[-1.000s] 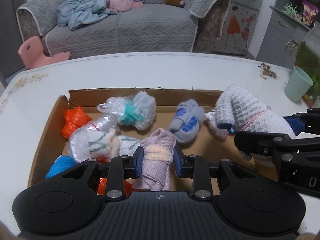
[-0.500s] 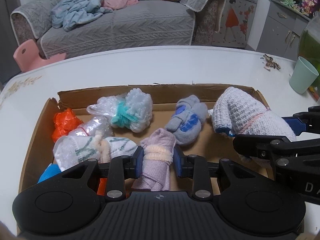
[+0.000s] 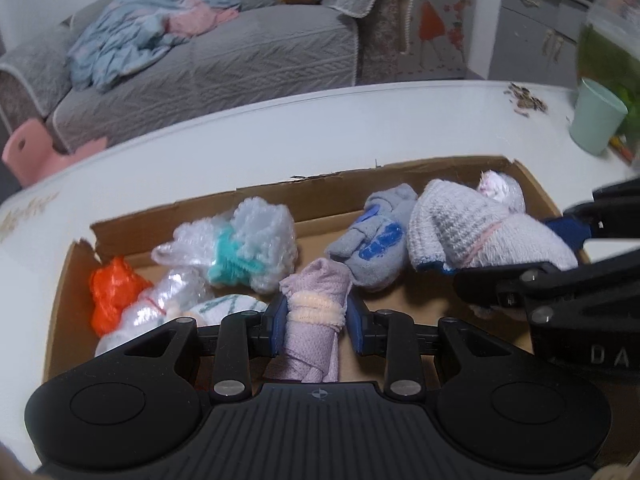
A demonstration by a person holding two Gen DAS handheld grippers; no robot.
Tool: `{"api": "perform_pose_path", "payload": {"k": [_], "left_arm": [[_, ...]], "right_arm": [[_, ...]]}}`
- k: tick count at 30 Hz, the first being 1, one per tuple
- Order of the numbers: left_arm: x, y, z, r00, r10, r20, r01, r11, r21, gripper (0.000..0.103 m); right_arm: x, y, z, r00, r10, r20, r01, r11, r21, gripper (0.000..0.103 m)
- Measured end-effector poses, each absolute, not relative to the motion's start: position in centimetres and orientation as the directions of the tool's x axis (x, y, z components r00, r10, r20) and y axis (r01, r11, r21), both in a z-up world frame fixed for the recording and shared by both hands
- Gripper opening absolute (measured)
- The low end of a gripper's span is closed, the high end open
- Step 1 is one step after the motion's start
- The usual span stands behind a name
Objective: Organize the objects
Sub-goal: 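Carry both bundles into the tray and lower them among the others, then open both grippers and lift them out of the tray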
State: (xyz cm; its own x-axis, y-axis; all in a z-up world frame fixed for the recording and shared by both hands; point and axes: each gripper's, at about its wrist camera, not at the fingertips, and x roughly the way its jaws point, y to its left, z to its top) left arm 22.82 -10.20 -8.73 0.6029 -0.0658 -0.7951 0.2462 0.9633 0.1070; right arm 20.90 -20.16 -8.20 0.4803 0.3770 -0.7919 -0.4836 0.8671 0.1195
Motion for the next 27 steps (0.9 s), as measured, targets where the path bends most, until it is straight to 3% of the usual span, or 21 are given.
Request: {"api": "perform_pose_path", "payload": {"k": [18,27], "left_arm": [[23.7,-9.4,-9.1,0.614,-0.113,-0.781,0.313,0.943,0.110,0.038],[23.9,-9.3,-8.9,0.593,-0.112,-0.797,0.306,0.947,0.095,0.054]], "right_arm": [[21.6,-20.0,-9.3,0.476,0.379,-0.794,-0.500,0.859,0.110,0.036],[21.5,-20.2,-9.5,0.471,0.361,-0.805,-0.498,0.862,0.095,0.042]]}}
